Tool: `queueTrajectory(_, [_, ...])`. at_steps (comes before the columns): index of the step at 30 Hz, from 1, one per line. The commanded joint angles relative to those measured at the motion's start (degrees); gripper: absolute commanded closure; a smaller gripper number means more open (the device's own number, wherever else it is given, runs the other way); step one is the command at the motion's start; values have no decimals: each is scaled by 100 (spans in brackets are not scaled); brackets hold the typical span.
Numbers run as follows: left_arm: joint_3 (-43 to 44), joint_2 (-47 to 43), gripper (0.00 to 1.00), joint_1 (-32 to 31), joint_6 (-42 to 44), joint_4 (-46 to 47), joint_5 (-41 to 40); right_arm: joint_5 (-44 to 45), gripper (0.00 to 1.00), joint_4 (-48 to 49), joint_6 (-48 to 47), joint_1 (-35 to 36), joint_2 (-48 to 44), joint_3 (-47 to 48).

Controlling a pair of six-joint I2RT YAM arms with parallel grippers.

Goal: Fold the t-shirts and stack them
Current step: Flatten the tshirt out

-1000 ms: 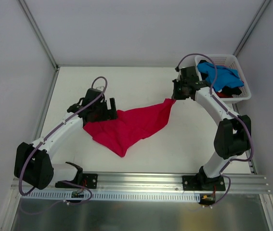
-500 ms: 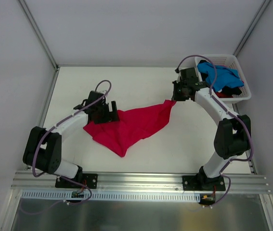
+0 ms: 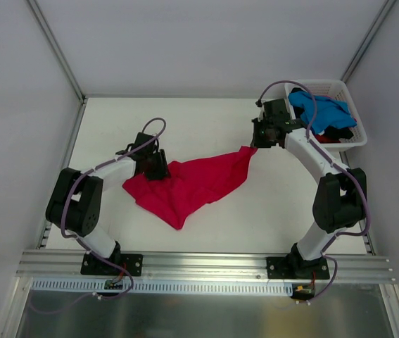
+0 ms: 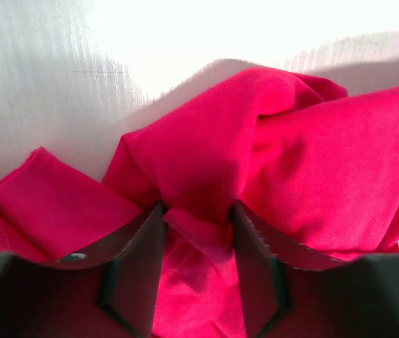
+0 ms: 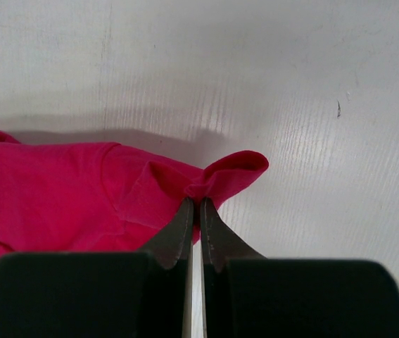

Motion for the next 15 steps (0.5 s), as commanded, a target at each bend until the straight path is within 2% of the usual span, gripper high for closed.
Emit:
queueTrajectory(1, [151, -131, 66, 55, -95, 130, 6, -80, 100, -38, 49, 21, -51, -10])
queueTrajectory(2, [134, -254, 71, 55, -78, 130, -29, -80, 100, -38, 58, 30, -51, -1])
queueTrajectory(7, [20, -1019, 73, 55, 133, 130, -301, -98, 100, -46, 67, 39, -42, -1])
queueTrajectory(8, [2, -1203, 78, 55, 159, 130, -398, -98, 100, -46, 58, 39, -33, -1])
queueTrajectory(9, [2, -1257, 100, 55, 255, 130, -460, -89, 100, -64, 58, 39, -33, 8])
queueTrajectory(15, [264, -1898, 100, 213, 318, -106, -829, 122, 100, -345, -39, 21, -86, 428])
